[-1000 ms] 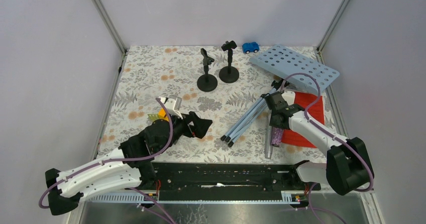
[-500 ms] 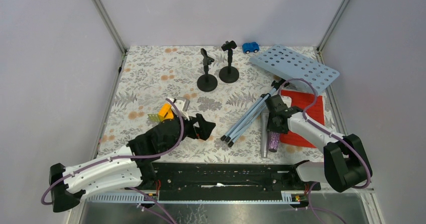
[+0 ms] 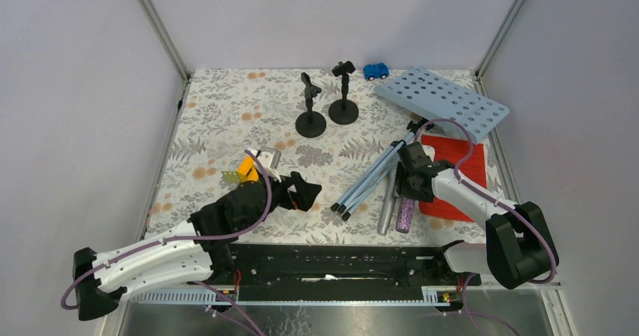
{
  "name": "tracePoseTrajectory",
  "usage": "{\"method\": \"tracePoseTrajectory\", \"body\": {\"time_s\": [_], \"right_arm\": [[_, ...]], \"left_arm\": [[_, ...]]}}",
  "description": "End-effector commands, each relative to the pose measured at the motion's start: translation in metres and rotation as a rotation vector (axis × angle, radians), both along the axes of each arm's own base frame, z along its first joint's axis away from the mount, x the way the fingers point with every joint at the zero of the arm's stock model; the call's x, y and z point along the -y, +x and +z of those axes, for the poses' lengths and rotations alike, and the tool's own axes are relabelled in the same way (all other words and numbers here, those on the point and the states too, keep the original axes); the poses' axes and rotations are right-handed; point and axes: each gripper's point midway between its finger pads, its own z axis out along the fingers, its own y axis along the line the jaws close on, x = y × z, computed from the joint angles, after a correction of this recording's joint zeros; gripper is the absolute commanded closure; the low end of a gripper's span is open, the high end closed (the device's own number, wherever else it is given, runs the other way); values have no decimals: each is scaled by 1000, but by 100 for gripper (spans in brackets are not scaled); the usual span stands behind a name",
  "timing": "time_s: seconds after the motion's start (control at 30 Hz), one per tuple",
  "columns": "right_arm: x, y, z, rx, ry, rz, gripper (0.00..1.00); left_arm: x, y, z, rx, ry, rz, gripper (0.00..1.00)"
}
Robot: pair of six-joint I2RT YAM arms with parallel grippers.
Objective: Pack up the instrument practice props
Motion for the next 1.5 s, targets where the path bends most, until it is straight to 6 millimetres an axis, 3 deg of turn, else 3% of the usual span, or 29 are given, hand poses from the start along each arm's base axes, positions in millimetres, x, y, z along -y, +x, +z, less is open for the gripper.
{"method": "tracePoseTrajectory", "body": {"time_s": [0.0,0.1,0.27,0.47,0.57,0.67,0.83,1.1,1.3,1.47], "right_arm": [[-4,3,16,42,34,-2,28],[-13,8,39,122,106,3,27],[-23,14,99,319,217,59,25],[-28,4,167,592,327,166,23],[-31,-7,193,743,376,241,14],[-29,-13,204,874,392,280,1],[-18,-26,219,1052,378,311,0],[5,-38,245,1229,363,223,0],[7,-35,238,1200,358,200,0],[5,-28,225,1143,351,184,0]], "left_arm": [[-10,5,6,21,-49,64,1],[-21,7,8,14,-43,108,1],[-55,15,13,-3,20,261,1],[-88,15,30,25,126,341,1],[-100,17,32,58,173,367,1],[-108,17,32,77,196,386,1],[-121,18,29,72,229,430,1],[-143,7,34,65,206,453,1],[-148,4,44,99,158,442,1],[-146,4,41,89,162,435,1]]}}
